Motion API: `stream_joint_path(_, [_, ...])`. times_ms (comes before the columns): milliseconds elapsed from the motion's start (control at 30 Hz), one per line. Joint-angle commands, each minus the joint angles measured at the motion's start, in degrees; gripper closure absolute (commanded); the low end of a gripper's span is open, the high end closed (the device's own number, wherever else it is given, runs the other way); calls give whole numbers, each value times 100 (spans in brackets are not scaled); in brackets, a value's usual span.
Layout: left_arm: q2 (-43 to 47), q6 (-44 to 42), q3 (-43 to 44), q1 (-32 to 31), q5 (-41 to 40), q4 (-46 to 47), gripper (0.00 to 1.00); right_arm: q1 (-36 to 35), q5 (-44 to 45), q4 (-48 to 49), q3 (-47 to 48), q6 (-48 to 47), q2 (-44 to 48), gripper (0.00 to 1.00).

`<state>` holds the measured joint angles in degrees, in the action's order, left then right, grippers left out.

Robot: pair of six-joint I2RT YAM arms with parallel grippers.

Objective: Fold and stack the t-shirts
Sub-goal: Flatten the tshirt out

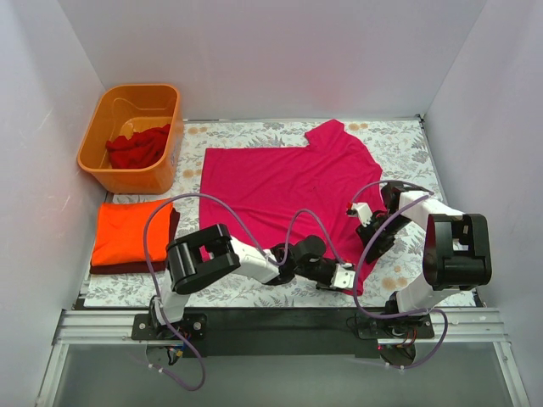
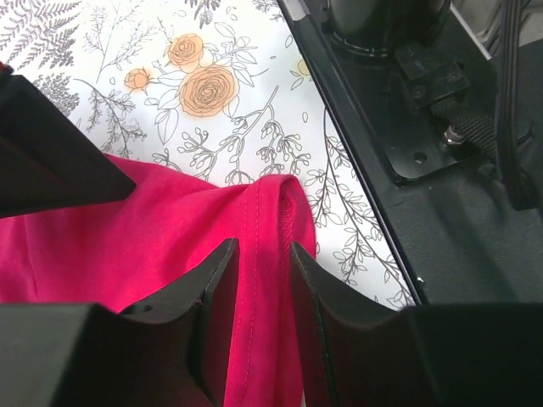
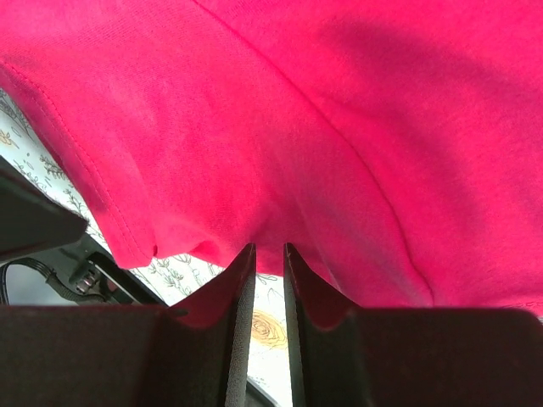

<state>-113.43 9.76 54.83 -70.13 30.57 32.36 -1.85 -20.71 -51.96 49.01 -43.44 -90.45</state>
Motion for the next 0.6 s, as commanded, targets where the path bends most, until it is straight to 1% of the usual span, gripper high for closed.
stream_joint_path(0, [-65,-290,160,-106,-165,306,71,44,-3,-33,152,46,81,75])
stream_joint_path(367, [-443,-273,564,-141,-130,262,71,88,-12,-33,144,20,45,75])
stream_joint_path(567, [-479,-220,599,-141,-25,218,72,97,-21,-42,135,20,28,75])
